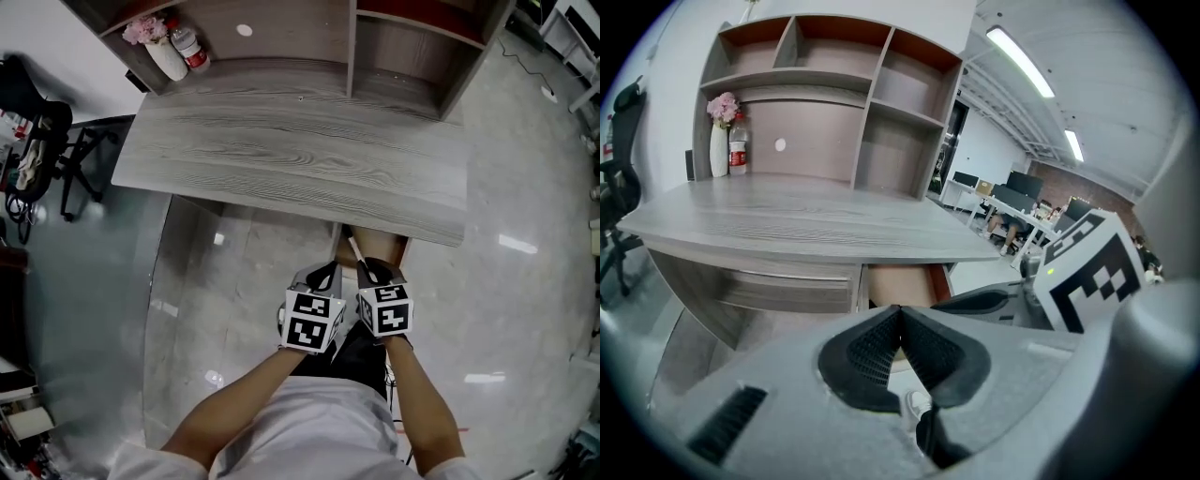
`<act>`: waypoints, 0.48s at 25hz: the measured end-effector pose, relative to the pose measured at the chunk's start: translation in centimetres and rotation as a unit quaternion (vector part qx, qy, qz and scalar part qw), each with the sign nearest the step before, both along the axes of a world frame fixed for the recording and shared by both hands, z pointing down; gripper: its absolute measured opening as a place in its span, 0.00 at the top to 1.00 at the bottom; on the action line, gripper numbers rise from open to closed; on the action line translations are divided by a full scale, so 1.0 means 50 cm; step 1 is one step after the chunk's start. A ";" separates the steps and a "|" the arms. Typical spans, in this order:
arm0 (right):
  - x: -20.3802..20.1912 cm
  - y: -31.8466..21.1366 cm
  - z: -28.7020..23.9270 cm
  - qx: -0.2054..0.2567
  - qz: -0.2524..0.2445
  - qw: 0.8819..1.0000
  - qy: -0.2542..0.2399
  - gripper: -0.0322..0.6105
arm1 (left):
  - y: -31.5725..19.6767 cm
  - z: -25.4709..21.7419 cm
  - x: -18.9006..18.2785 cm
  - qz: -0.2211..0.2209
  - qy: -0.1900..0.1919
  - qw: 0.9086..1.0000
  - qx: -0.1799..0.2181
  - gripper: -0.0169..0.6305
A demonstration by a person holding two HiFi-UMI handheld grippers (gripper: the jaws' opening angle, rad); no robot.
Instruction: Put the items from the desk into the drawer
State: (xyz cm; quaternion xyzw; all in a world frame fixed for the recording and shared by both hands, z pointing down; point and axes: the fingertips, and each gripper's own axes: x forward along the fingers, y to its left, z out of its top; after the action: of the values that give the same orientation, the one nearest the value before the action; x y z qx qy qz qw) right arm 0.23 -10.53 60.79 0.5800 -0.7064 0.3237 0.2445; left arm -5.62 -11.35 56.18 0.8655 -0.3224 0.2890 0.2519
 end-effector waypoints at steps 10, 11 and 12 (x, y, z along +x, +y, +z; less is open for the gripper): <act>0.011 0.029 -0.130 0.037 -0.015 0.999 0.000 0.92 | 0.029 -0.054 0.040 0.005 0.019 1.000 0.003 0.97; 0.011 0.031 -0.143 0.042 -0.018 0.999 0.000 0.92 | 0.028 -0.060 0.040 0.003 0.020 1.000 0.004 0.97; 0.012 0.031 -0.155 0.047 -0.020 0.999 0.000 0.93 | 0.027 -0.067 0.042 0.000 0.023 1.000 0.004 0.97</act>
State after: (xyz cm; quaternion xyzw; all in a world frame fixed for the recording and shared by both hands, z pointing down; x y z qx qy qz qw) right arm 0.82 -8.99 53.02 0.5766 -0.7324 0.2852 0.2232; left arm -3.53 -10.00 52.82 0.8731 -0.3174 0.2679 0.2552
